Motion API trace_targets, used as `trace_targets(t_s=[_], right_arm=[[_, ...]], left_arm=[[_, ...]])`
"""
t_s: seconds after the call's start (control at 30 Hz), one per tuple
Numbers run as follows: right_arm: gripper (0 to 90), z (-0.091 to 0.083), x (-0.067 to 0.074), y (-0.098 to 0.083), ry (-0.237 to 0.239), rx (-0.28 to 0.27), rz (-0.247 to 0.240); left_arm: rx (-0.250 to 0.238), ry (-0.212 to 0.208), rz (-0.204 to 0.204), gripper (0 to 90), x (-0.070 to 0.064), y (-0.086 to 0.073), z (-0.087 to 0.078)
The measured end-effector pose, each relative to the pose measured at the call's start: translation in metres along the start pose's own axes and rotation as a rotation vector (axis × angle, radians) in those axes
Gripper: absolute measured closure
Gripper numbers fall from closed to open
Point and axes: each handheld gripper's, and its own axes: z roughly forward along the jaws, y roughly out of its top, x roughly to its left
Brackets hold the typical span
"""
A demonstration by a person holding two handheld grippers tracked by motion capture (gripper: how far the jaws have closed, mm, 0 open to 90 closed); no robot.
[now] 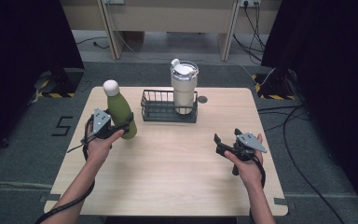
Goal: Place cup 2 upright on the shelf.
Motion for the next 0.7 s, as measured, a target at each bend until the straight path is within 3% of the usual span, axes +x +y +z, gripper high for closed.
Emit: trace_targets(t_s=[0.7], right_arm=[[13.8, 0.0, -0.001, -0.001, -0.002, 0.002, 0.002]], left_arm=[[-0.031, -0.028, 0.011, 19.6, -0.01, 0.019, 0.017]])
